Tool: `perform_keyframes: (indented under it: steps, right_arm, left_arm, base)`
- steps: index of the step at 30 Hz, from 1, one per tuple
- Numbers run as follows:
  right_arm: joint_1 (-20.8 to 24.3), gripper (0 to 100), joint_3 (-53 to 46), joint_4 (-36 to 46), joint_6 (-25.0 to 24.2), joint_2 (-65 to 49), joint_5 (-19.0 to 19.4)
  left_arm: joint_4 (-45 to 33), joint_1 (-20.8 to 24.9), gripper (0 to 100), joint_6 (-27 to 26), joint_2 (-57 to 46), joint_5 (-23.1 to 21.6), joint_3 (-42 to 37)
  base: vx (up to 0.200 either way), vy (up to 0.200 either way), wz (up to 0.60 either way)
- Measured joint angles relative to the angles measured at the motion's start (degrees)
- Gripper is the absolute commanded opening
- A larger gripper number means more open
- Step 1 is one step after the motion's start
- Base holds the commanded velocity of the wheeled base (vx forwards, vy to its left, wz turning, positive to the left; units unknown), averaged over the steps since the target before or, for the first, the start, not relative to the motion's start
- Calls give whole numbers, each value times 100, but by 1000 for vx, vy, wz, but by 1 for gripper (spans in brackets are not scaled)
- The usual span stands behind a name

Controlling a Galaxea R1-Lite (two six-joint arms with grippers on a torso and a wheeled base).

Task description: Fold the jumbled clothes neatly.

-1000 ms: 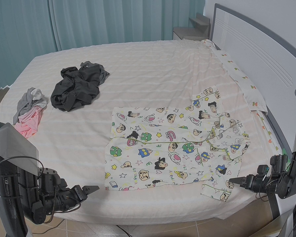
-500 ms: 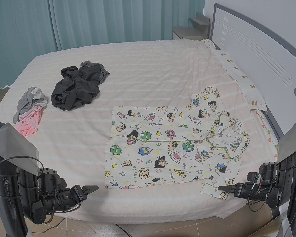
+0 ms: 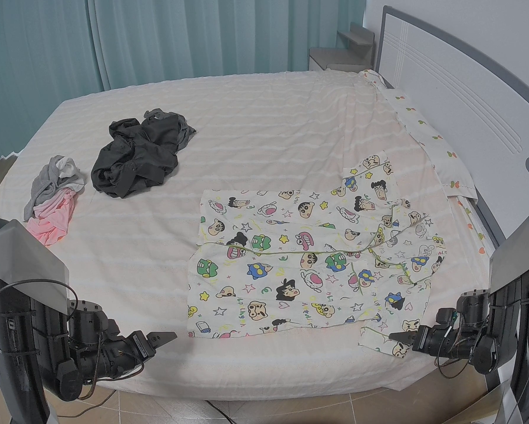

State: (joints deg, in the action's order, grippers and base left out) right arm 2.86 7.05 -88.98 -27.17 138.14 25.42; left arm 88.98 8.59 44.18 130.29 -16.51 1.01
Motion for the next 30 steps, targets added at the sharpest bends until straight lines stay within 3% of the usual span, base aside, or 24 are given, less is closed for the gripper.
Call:
perform_keyframes:
  steps: [10,20,30]
  right_arm:
    - [-50,0,-124,2,-33,-83,-13]
    - [-313,0,-542,-2,46,-385,406]
    - [-746,0,-603,424,558,-419,469]
  left_arm:
    - [0,6,100,0,2,-2,0]
    - [0,2,100,0,0,0,0]
    - [0,6,100,0,2,-2,0]
  base:
    - [0,0,0]
    - [0,0,0]
    - [0,0,0]
